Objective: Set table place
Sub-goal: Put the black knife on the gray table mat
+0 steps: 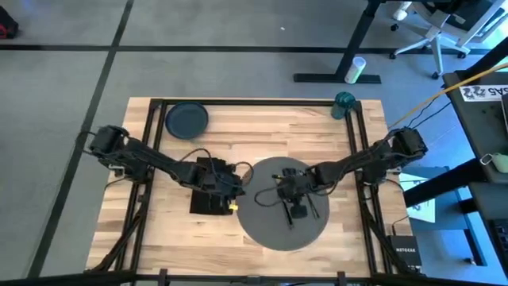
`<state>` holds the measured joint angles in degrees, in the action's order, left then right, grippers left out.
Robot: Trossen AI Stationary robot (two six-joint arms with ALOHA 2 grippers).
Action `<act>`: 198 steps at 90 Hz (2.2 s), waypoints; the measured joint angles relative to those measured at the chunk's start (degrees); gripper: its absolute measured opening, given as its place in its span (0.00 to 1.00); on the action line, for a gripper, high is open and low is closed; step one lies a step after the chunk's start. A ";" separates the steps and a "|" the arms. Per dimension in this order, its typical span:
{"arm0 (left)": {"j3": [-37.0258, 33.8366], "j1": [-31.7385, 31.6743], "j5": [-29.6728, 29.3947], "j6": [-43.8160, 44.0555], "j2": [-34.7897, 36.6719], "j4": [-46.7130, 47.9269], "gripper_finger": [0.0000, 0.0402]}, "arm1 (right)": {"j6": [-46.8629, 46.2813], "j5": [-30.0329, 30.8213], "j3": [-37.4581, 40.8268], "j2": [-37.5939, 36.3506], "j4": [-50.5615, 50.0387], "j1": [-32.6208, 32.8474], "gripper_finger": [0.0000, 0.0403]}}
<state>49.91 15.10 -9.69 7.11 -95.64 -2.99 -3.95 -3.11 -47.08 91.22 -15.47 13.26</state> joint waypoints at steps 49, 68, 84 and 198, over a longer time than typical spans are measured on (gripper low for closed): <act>0.02 0.22 1.72 1.78 -9.24 -5.50 0.00 | 3.12 -5.69 -0.05 3.00 6.07 -0.94 0.00; 0.02 -1.96 0.92 1.91 -10.26 -5.64 0.00 | 4.67 -6.61 -0.77 6.03 4.94 -1.32 0.00; 0.13 -2.85 0.92 2.79 -11.22 -6.00 0.00 | 5.82 -6.70 -0.93 6.50 4.32 -2.72 0.00; 0.20 -2.72 -0.74 3.10 -11.52 1.90 0.00 | 8.05 -4.14 -1.06 6.34 -4.75 -3.58 0.00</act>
<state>50.11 12.38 -10.43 10.21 -107.16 -1.10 4.10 -7.26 -48.14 97.56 -20.22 9.67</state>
